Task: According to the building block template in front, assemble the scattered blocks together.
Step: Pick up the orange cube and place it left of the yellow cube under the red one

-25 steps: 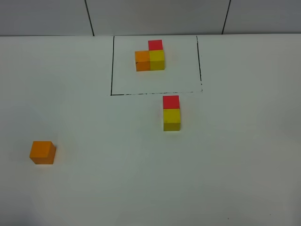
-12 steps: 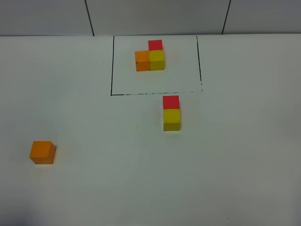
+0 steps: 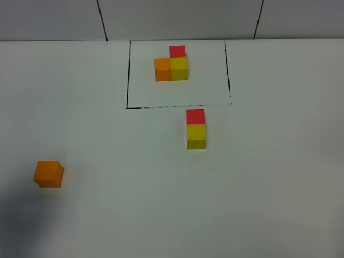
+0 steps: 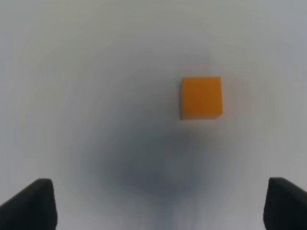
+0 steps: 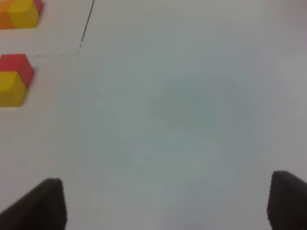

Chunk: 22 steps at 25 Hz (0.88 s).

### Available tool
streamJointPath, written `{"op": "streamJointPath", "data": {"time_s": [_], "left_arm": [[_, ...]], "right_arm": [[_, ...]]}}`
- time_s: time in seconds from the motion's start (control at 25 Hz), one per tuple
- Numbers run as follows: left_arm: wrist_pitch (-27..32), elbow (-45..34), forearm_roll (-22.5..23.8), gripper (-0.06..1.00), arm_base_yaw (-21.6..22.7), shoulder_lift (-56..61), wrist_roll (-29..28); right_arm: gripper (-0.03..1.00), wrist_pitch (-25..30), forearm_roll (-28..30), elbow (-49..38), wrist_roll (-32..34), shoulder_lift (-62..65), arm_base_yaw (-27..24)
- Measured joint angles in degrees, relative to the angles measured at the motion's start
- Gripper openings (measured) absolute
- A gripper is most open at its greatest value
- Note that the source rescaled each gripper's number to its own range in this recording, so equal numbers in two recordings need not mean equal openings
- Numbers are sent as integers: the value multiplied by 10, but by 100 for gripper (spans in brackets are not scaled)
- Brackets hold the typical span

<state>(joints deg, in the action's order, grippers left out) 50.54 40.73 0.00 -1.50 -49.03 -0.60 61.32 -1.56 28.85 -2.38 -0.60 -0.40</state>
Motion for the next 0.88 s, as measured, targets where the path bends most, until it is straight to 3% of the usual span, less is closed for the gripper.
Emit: {"op": "streamJointPath", "data": {"time_s": [0.36, 0.56, 0.88], "left_arm": [[-64, 19, -15, 100, 0, -256, -21], [-104, 24, -44, 100, -7, -322, -17], [-103, 81, -47, 100, -36, -397, -19]], "right_arm": [[71, 0, 0, 0, 0, 0, 0], [71, 0, 0, 0, 0, 0, 0], [71, 0, 0, 0, 0, 0, 0]]}}
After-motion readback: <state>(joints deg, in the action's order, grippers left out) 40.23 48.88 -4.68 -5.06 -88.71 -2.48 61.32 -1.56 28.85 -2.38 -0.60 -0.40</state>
